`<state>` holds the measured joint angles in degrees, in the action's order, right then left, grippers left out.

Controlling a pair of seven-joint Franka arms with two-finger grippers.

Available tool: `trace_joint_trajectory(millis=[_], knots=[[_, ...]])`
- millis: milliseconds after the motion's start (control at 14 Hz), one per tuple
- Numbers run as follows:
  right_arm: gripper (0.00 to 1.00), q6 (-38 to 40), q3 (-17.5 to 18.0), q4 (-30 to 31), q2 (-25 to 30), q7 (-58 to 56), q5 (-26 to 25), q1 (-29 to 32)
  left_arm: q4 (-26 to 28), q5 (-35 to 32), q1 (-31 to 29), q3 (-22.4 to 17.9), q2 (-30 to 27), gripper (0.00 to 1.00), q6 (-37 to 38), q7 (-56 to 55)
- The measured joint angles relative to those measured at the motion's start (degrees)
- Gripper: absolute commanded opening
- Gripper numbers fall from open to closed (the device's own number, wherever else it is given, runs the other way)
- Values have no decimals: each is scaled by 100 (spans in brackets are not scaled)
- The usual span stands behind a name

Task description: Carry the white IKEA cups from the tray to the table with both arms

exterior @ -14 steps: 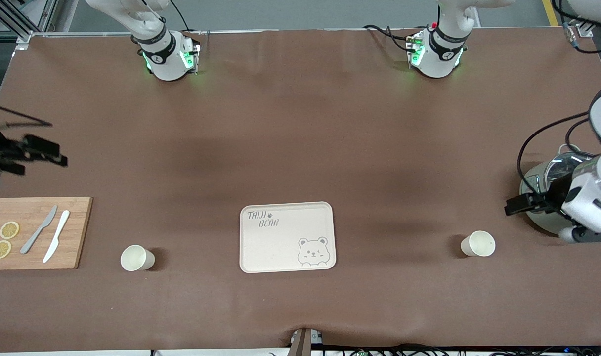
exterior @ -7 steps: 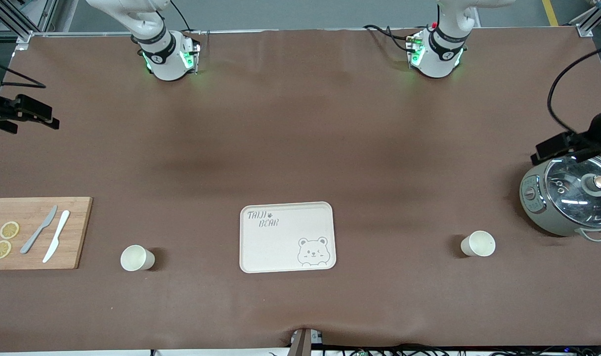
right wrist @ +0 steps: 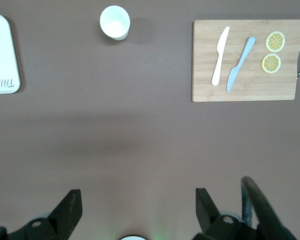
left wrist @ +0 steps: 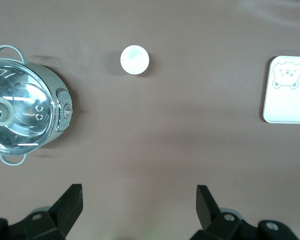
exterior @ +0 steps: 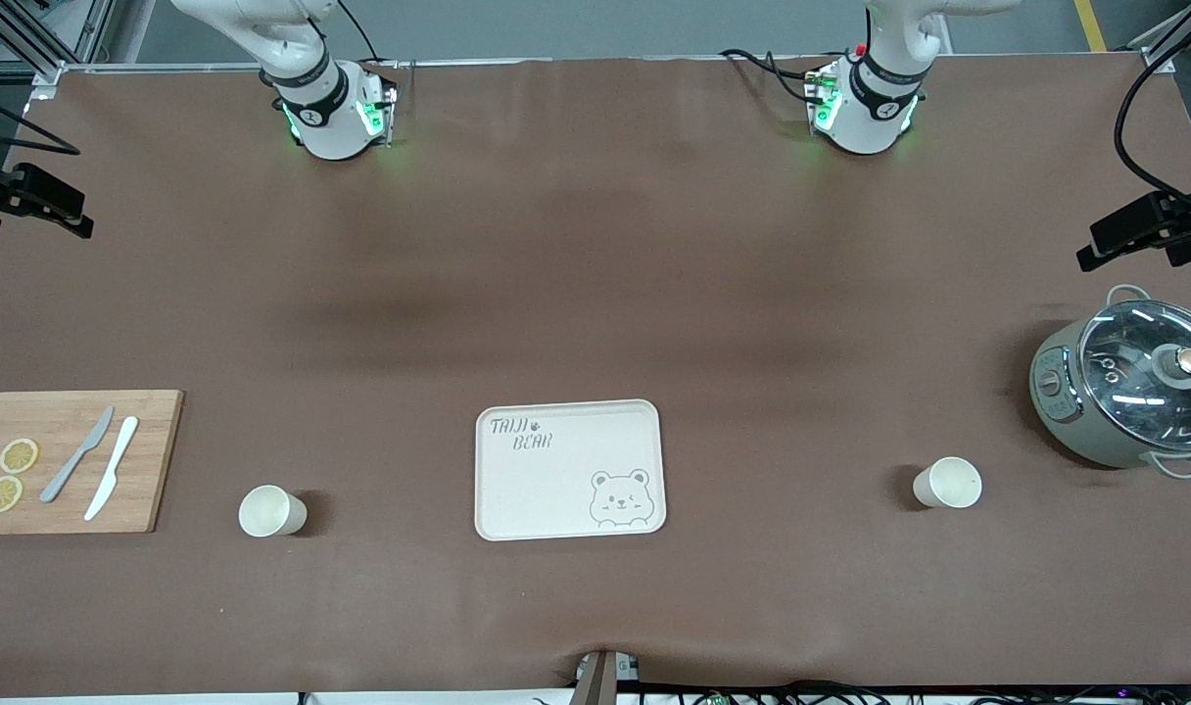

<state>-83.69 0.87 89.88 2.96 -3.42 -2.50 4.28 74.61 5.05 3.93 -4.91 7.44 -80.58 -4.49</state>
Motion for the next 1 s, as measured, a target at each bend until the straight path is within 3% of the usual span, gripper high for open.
trace_joint_trajectory(millis=[429,1000], knots=[[100,-54,9,0,-39,30,125,-1,25,-396,81,96,17,100,0,-43],[100,-54,14,0,-39,31,126,-6,25,-435,123,137,17,100,-1,-82]])
